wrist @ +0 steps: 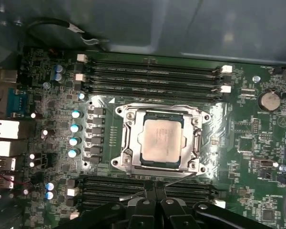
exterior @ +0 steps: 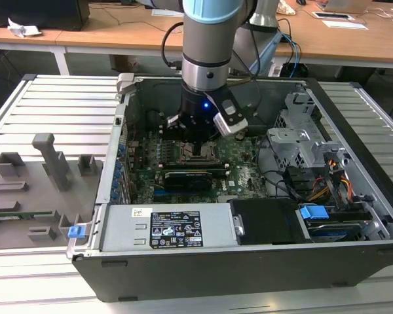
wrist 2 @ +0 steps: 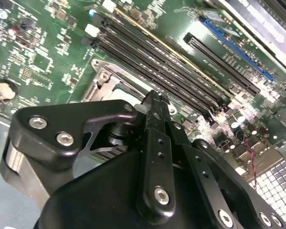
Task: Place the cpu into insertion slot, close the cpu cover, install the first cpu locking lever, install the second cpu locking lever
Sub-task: 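Install the second cpu locking lever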
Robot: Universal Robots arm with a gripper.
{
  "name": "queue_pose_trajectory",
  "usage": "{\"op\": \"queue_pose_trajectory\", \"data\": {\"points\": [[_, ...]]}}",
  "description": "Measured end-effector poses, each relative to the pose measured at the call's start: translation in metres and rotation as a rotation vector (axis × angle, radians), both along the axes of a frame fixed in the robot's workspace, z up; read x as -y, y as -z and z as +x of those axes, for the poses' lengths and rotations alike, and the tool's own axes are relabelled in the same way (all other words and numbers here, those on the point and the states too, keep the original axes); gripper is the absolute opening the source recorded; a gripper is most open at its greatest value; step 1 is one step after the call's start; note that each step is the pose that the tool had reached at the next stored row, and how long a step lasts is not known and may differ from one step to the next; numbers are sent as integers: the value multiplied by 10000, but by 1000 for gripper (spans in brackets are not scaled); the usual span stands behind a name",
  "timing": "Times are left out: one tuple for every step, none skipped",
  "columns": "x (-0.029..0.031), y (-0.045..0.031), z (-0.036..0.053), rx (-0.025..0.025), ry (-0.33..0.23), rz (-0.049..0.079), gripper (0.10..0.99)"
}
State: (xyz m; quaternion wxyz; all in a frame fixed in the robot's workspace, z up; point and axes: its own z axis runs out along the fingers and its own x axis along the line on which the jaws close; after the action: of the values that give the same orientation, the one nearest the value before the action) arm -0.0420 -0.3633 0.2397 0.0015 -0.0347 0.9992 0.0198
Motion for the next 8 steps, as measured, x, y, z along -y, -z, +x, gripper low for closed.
{"op": "queue_pose_trajectory", "data": {"points": [[0,35,-30,-1,-2,2,106],[0,52,-40,0,-3,3,106],[0,71,-48,0,-4,5,106],[4,88,-60,-2,-4,37,106],[14,89,-65,-2,-6,97,106],[23,91,-72,-1,-5,173,106],[38,91,-84,-1,-4,243,106],[48,91,-92,-1,-3,266,106]]}}
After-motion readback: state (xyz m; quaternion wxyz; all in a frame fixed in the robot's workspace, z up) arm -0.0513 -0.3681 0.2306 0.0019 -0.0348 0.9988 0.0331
